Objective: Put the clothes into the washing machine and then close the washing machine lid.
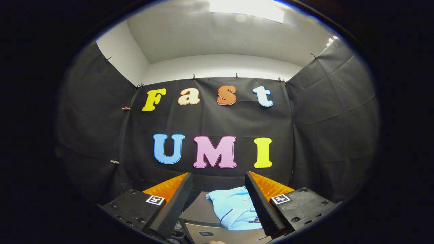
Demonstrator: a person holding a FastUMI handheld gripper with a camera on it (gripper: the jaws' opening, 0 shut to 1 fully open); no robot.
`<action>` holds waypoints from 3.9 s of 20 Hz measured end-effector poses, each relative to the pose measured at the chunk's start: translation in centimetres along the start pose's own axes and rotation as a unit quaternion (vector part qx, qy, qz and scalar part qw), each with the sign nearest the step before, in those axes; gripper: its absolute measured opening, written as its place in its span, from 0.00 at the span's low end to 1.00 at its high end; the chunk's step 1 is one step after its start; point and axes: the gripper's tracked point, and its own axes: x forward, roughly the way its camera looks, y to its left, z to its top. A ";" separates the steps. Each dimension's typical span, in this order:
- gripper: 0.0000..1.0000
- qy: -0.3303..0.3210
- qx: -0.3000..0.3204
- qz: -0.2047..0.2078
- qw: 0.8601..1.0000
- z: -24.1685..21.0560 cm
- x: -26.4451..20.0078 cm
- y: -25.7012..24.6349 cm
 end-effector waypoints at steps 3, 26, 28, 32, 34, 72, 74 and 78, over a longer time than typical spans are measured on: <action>0.98 0.011 -0.009 -0.013 1.000 -0.4 1.7 -1.2; 0.98 0.226 0.000 -0.058 0.972 -11.2 20.6 -9.2; 0.98 0.254 -0.005 -0.059 0.965 -13.1 21.4 -9.5; 0.98 0.306 -0.010 -0.062 0.950 -17.0 22.8 -10.3; 0.98 0.338 -0.005 -0.063 0.939 -19.1 23.0 -10.7; 0.05 0.465 0.028 -0.043 0.884 -27.6 22.2 -11.0; 0.05 0.448 0.020 -0.045 0.893 -26.2 22.1 -10.7; 0.05 0.401 0.038 -0.029 0.915 -21.0 21.9 -9.3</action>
